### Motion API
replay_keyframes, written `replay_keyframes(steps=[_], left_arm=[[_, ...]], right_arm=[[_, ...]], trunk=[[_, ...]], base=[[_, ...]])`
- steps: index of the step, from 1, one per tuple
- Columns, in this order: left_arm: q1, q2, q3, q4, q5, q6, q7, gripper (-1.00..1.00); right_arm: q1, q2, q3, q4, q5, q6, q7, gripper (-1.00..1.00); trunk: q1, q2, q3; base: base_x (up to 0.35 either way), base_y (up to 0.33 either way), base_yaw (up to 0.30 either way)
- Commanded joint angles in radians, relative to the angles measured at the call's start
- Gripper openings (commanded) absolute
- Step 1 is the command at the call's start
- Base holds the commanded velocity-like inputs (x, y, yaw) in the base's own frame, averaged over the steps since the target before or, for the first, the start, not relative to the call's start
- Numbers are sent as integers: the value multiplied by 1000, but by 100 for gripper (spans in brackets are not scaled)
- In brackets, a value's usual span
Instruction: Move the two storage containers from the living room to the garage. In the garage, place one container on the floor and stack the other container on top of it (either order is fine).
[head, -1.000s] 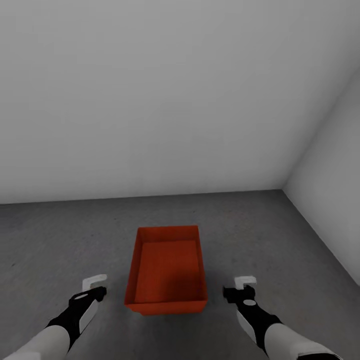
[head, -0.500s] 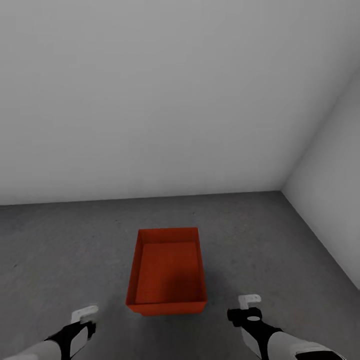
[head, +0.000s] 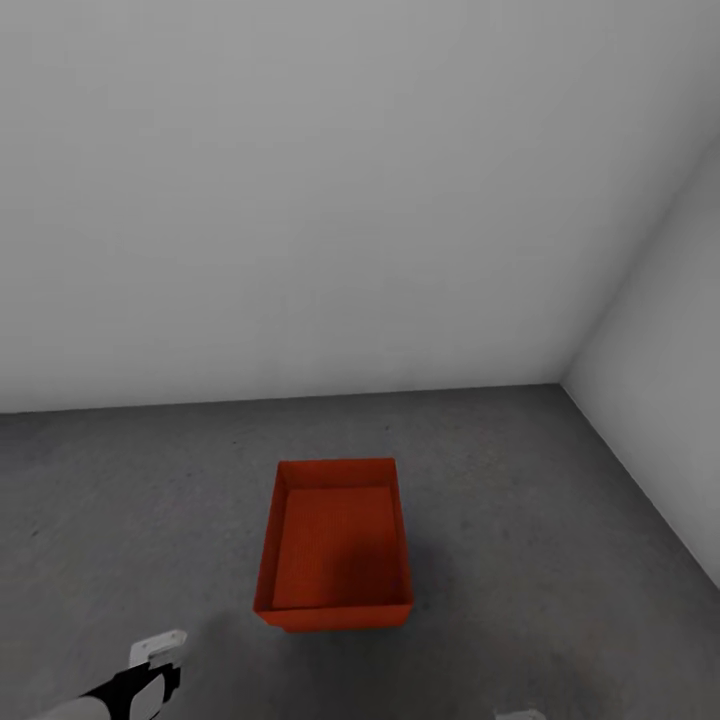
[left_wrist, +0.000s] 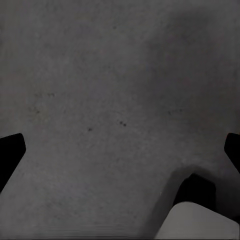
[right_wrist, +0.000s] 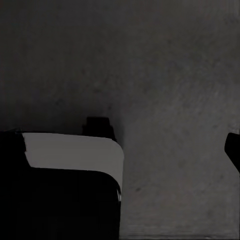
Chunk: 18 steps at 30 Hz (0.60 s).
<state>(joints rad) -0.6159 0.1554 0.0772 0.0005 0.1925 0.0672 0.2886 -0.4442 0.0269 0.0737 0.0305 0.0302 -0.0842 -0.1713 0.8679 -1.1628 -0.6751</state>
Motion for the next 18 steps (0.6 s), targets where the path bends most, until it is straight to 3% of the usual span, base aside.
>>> replay_keyframes(steps=[1, 18], left_arm=[[3, -1, 7, 0, -1, 2, 2, 100], [109, -36, 8, 1, -3, -2, -16, 100]], right_arm=[[9, 1, 7, 3, 4, -3, -5, 100], [123, 1, 7, 3, 2, -5, -4, 100]], trunk=[[-4, 7, 3], [-69, 126, 56]], base=[[0, 0, 0], [0, 0, 0]])
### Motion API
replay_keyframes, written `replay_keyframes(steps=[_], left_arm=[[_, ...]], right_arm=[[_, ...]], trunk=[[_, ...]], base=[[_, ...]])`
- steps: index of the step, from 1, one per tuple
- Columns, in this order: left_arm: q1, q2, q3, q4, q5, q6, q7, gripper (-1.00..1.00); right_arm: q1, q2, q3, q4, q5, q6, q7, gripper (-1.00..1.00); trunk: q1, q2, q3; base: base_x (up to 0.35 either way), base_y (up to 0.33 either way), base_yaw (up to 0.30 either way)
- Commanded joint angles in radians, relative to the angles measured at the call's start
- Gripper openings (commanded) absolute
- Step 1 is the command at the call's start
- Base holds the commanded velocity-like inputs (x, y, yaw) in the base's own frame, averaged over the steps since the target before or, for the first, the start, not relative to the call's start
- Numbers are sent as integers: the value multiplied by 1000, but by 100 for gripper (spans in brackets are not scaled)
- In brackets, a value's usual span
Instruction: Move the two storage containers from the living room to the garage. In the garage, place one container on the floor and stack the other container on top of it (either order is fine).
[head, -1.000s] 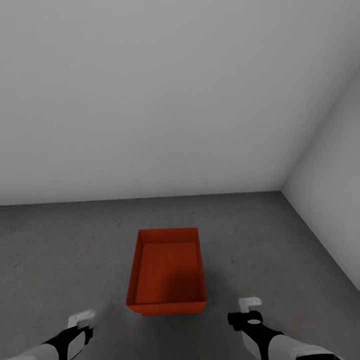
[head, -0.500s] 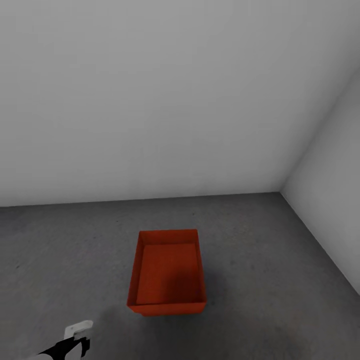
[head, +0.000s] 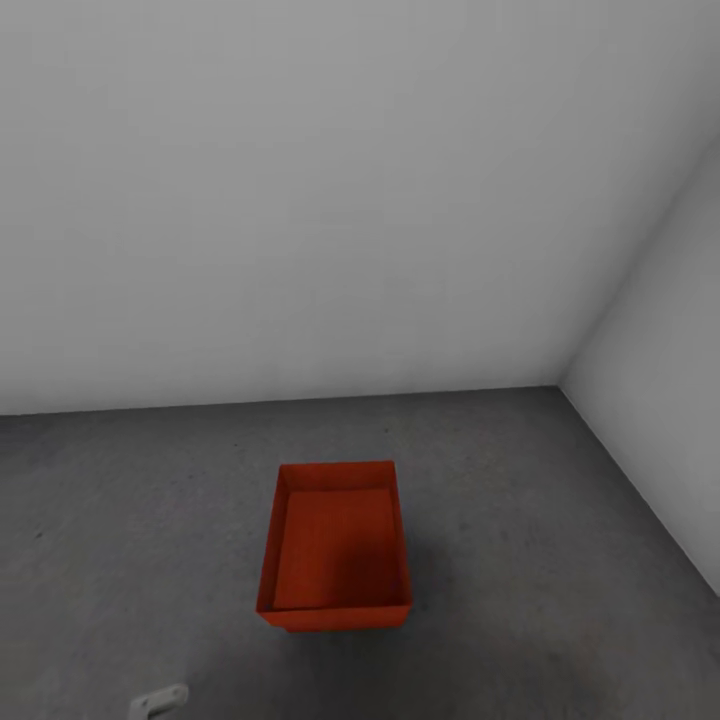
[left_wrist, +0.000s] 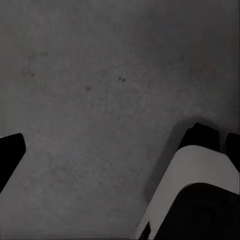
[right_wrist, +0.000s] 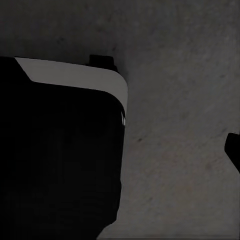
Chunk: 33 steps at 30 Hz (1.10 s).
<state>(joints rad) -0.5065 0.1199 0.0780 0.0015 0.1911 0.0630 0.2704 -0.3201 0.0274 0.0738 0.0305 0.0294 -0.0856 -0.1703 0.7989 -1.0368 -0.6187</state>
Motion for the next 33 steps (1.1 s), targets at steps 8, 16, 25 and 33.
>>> replay_keyframes(steps=[8, 16, 25, 33], left_arm=[[22, -15, 7, 0, -1, 0, -34, 100], [29, -19, 8, 0, 0, 0, -85, 100], [30, -20, 7, 0, 0, 1, -95, 100], [29, -22, 7, 0, -2, -1, -99, 100]], right_arm=[[31, 10, 6, 3, 3, -10, -6, 100], [37, 10, 6, 3, 3, -11, -5, 100], [38, 11, 6, 3, 3, -11, -5, 100], [38, 11, 7, 3, 3, -10, -5, 100]], trunk=[[-31, 56, 24], [-61, 112, 50], [-96, 175, 78], [-127, 231, 103]], base=[[0, 0, 0], [0, 0, 0], [0, 0, 0], [0, 0, 0]])
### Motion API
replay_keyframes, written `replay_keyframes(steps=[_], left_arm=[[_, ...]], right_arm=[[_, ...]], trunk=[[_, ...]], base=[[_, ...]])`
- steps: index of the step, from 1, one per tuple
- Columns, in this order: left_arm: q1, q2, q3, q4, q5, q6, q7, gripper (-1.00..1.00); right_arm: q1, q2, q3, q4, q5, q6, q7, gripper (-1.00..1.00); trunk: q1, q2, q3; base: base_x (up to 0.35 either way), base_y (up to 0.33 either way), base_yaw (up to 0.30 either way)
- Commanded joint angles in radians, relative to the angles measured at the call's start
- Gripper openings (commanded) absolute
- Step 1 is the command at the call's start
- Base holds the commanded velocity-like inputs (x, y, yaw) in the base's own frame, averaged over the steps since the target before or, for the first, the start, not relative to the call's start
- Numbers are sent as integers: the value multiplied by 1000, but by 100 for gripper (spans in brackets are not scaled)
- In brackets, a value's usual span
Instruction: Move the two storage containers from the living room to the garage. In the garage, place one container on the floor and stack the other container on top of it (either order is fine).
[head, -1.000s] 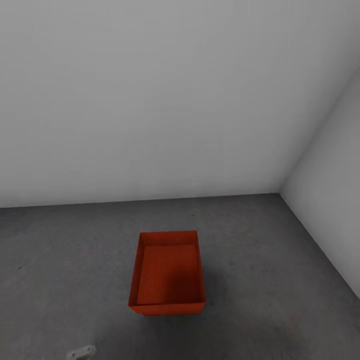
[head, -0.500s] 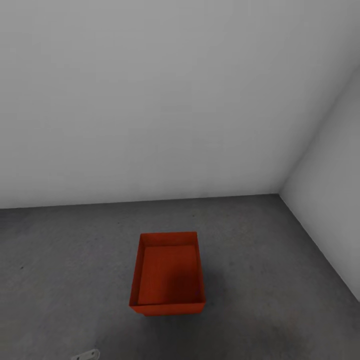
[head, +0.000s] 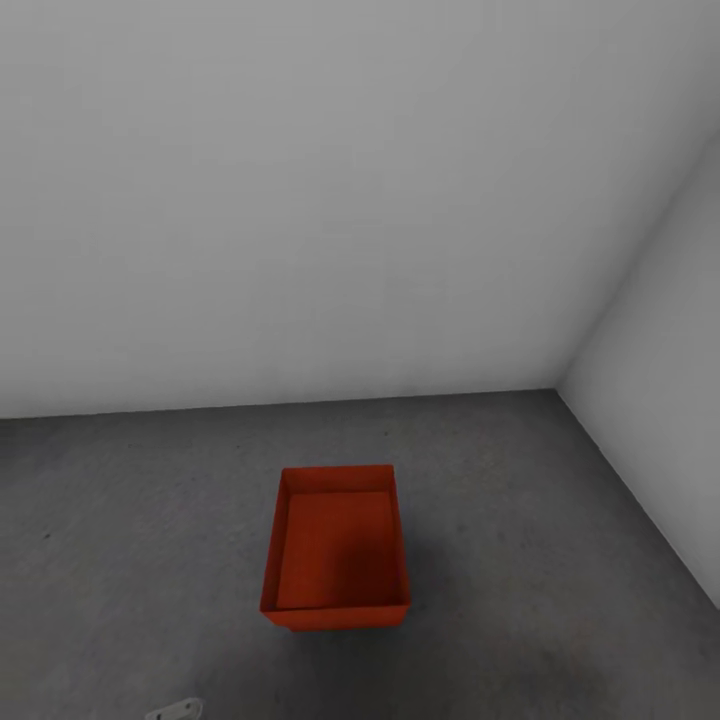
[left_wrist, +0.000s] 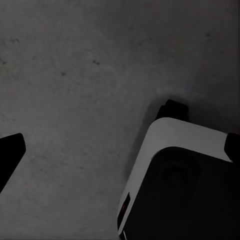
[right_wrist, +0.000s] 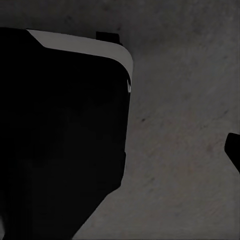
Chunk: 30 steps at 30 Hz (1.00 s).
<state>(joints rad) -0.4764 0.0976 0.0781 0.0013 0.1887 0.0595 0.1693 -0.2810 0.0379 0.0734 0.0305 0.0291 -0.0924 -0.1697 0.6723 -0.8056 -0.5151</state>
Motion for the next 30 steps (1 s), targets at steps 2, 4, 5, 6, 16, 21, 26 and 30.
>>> replay_keyframes(steps=[2, 4, 5, 6, 16, 21, 26, 30], left_arm=[[-1, -5, 8, 0, 0, 1, 2, 100], [-1, -14, 8, 0, 1, -8, 2, 100], [-1, -18, 8, 0, 1, -12, 2, 100], [0, -26, 7, 0, 1, -19, 2, 100], [3, -51, 8, 0, 3, -35, 2, 100], [5, -52, 8, 0, 3, -39, 2, 100], [5, -52, 8, 0, 3, -43, 2, 100], [6, -50, 8, 0, 3, -43, 2, 100]], right_arm=[[-1, 1, 7, 3, 3, -3, -5, 100], [-1, 1, 7, 3, 3, -3, -5, 100], [-1, 1, 7, 3, 3, -3, -5, 100], [-1, 2, 7, 3, 3, -3, -4, 100], [-1, 1, 6, 3, 2, -1, -4, 100], [-1, -2, 6, 3, 2, -2, -4, 100], [-1, -1, 6, 3, 2, -3, -4, 100], [-1, -5, 6, 3, 3, -3, -4, 100]], trunk=[[-8, 14, 6], [-15, 28, 12], [-19, 35, 15], [-23, 42, 18], [-61, 112, 49], [-80, 147, 65], [-100, 182, 81], [-115, 210, 93]], base=[[0, 0, 0], [0, 0, 0], [0, 0, 0], [0, 0, 0], [0, 0, 0], [0, 0, 0], [0, 0, 0], [0, 0, 0]])
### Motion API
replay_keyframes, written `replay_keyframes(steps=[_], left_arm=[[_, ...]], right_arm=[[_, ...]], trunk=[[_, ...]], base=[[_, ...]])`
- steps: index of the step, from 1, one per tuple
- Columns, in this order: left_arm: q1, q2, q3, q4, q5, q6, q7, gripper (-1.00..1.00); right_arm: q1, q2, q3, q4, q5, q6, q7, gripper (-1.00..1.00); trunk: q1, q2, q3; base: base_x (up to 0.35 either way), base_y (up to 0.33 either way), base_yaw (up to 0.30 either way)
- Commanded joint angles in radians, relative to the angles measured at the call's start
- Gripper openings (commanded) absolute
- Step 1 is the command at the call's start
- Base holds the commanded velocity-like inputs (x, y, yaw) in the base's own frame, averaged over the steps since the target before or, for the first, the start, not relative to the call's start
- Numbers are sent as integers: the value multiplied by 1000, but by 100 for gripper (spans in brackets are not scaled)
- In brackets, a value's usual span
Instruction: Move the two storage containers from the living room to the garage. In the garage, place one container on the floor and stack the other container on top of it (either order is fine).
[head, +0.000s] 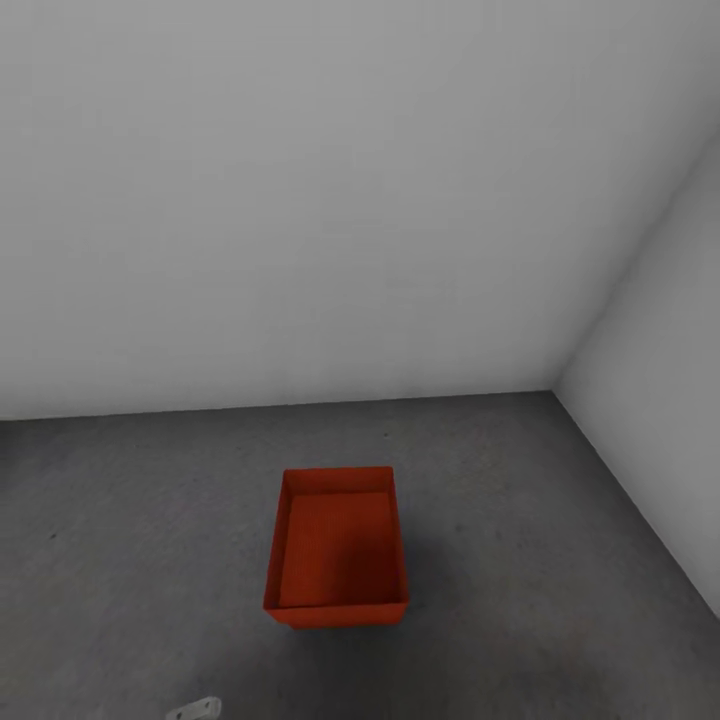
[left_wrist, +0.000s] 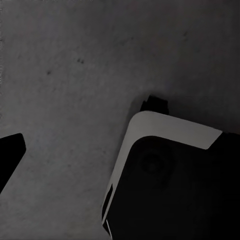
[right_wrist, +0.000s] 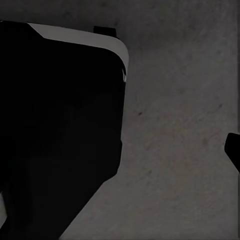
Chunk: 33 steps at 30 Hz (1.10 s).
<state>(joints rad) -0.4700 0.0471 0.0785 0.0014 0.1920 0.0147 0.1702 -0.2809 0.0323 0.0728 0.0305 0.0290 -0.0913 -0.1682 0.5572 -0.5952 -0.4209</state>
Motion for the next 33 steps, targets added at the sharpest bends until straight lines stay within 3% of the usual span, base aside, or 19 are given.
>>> replay_keyframes(steps=[1, 8, 23, 33], left_arm=[[0, 0, 7, 0, 0, 2, 2, 100], [14, 0, 7, -1, 0, -2, 2, 100], [17, -3, 7, -1, -1, -8, 3, 100], [20, -1, 7, 0, 0, -7, 5, 100]], right_arm=[[-1, -1, 7, 3, 4, -4, -5, 100], [-1, -4, 9, 3, 8, -3, 0, 100], [-1, -2, 9, 2, 6, -5, -1, 100], [-1, 0, 7, 2, 7, -7, -1, 100]], trunk=[[-4, 6, 2], [-31, 55, 24], [-31, 55, 24], [-31, 55, 24]], base=[[0, 0, 0], [0, 0, 0], [-2, 0, 0], [-259, 71, 0]])
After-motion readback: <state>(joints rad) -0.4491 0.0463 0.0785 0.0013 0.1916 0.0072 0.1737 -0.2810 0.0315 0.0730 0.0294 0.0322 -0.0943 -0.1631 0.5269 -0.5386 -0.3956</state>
